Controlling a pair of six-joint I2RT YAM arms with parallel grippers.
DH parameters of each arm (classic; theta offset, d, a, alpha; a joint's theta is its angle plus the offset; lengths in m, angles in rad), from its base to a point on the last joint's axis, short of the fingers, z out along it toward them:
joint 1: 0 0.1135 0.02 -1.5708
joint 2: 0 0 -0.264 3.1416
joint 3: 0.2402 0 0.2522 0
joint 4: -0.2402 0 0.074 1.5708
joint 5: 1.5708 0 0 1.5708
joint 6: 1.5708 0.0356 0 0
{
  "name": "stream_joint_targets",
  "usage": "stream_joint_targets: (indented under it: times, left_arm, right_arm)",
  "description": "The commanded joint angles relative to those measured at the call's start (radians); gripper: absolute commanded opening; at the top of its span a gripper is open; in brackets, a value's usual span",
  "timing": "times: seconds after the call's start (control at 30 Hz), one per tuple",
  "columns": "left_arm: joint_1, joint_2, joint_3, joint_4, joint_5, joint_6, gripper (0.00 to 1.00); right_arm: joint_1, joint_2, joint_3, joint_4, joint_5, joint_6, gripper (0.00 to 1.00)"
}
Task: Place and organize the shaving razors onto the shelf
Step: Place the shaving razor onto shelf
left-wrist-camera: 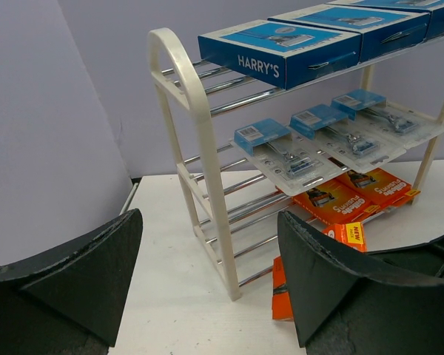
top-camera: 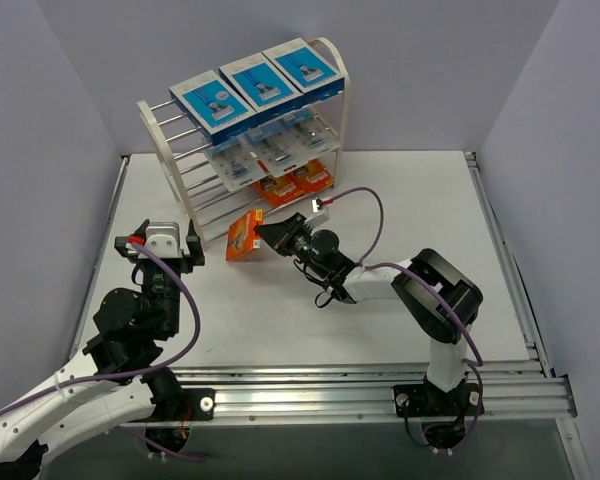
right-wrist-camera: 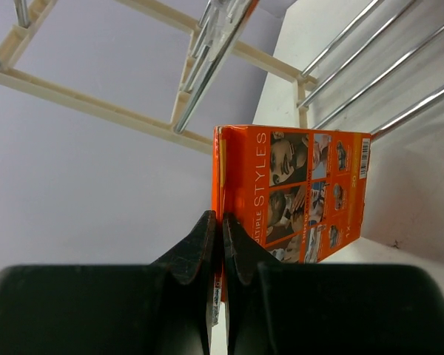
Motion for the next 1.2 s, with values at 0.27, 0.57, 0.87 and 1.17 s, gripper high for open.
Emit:
stream_joint_targets:
  times: [0.27,0.57,0.87,1.17]
  left_arm:
    - [0.002,-0.007,0.011,0.031,0.008,-0.012,0.82]
    - [0.001,-0.002,0.010,0.026,0.014,-0.015,0.82]
    - [0.001,0.001,0.010,0.021,0.023,-0.021,0.82]
    - [0.001,0.009,0.013,0.012,0.029,-0.029,0.82]
  right_arm:
    - [-0.025,0.053,0.107,0.379,-0.065,0.031,0.00]
    - [-0.054,0.088,0.118,0.431,-0.051,0.042,0.00]
    - [-0.100,0.113,0.058,0.482,-0.017,0.083,0.00]
    - [-0.111,0.131,-0.034,0.503,0.121,0.109,0.00]
